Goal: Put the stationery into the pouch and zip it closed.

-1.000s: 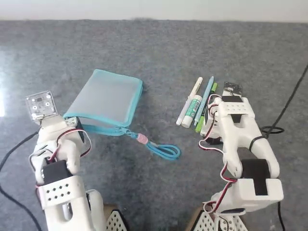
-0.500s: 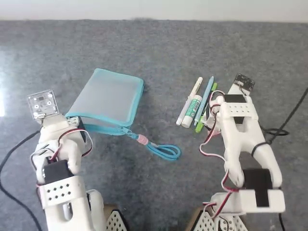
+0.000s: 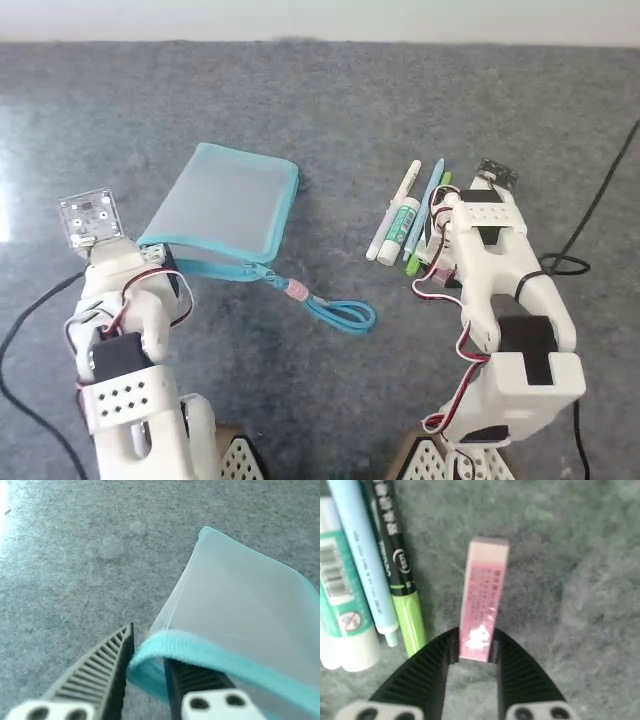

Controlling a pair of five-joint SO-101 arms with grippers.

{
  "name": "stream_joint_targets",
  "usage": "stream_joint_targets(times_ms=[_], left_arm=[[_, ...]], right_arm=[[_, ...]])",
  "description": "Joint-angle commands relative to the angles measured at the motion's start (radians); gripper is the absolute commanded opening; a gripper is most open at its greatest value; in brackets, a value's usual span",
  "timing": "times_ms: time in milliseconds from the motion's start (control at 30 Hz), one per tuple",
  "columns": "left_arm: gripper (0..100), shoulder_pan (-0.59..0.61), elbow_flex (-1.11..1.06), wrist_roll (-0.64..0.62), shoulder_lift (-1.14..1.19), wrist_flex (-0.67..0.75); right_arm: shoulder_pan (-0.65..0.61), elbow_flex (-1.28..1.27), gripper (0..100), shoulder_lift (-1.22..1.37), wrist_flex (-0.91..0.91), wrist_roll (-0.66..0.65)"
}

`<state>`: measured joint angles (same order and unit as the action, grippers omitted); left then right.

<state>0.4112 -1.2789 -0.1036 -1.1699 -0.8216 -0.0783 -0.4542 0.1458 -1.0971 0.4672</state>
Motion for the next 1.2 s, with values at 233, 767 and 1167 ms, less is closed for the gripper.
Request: stream_joint_targets(times_ms=[233,767,1167], left_arm=[[8,-0.109,-0.015,-0.012,0.006,-0.002],[8,-0.407,-0.031,-0.077,0.009,0.054],[8,-0.408,-0.033,-0.043,0.005,0.048]], right_arm=[[-0.016,0.017,0.7,-0.383,-0.150,-0.523],[-0.762,-0.261,0.6,-1.216,-0.367,-0.694],[-0.797,0.071,0.7,-0.693,-0.375,-0.632]])
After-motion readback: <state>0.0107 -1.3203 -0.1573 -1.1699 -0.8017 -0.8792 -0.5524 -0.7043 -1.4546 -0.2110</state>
